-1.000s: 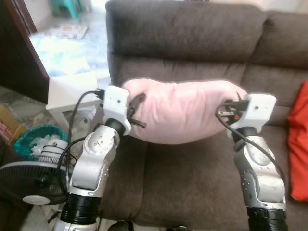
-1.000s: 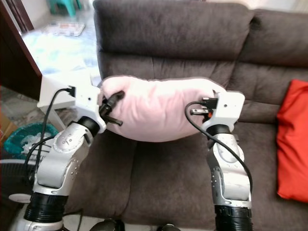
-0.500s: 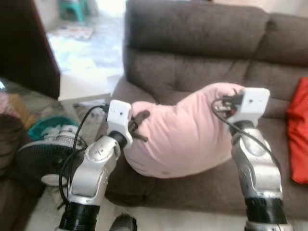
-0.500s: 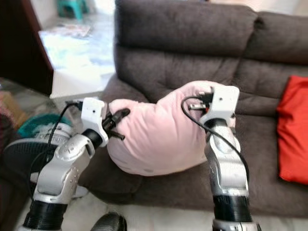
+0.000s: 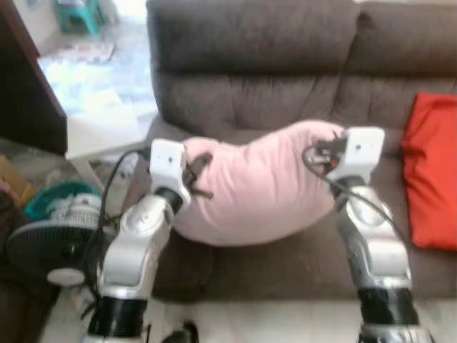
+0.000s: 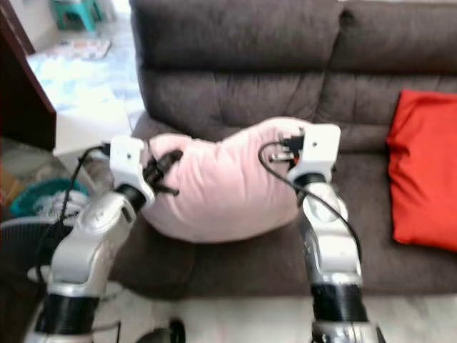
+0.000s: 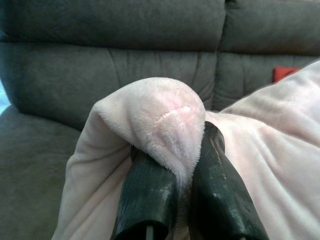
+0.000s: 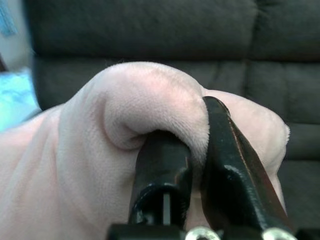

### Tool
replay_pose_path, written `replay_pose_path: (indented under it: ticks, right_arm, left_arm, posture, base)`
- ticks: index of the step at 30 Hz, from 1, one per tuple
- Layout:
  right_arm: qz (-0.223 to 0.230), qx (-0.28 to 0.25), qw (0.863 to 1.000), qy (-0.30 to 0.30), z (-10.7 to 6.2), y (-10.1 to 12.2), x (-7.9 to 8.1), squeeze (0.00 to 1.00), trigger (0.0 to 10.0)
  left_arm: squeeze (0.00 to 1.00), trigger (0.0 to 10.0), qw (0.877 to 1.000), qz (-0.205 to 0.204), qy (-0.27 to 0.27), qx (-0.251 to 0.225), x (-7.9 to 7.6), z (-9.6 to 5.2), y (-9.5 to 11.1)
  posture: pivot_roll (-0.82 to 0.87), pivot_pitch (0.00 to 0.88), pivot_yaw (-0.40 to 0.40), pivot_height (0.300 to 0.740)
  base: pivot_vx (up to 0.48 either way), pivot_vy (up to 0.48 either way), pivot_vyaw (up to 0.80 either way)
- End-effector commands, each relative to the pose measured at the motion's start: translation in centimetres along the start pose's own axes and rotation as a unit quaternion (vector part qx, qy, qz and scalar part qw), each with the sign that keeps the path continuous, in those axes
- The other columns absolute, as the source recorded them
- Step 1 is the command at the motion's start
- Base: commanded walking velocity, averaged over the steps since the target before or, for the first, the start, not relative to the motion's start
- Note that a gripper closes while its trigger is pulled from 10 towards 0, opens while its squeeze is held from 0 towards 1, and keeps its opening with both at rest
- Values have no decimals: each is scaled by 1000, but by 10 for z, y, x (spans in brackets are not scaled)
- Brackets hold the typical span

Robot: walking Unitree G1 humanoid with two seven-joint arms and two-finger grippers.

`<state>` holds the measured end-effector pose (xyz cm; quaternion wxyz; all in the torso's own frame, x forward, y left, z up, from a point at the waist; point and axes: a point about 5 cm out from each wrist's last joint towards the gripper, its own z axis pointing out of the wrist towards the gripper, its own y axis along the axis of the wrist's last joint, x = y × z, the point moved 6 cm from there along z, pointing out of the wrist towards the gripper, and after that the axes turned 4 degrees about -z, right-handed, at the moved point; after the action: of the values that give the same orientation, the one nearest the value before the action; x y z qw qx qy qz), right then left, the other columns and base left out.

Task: Move the pillow to the sofa from floor

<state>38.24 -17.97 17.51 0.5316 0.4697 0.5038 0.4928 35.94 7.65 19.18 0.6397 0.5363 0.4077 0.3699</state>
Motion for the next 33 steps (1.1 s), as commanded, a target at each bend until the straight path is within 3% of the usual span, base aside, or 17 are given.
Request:
replay_pose_path:
  ticks: [1, 19, 33]
  right_arm:
    - [5, -36, 999, 34, 3, 21, 22, 0, 10000]
    - [15, -31, 999, 33, 3, 18, 26, 0, 10000]
    - [19, -31, 999, 32, 3, 18, 25, 0, 10000]
  left_arm:
    - [0, 10000, 999, 23, -21, -37, -9, 3, 20]
    - [0, 10000, 999, 27, -14, -34, -6, 1, 18]
    - [0, 10000, 999, 29, -8, -37, -4, 1, 18]
  posture:
    - [116, 57, -71, 740]
    - [119, 65, -69, 740]
    - [118, 67, -69, 740]
  base:
    - [0, 0, 0]
    - [0, 0, -176]
    - [261, 0, 0]
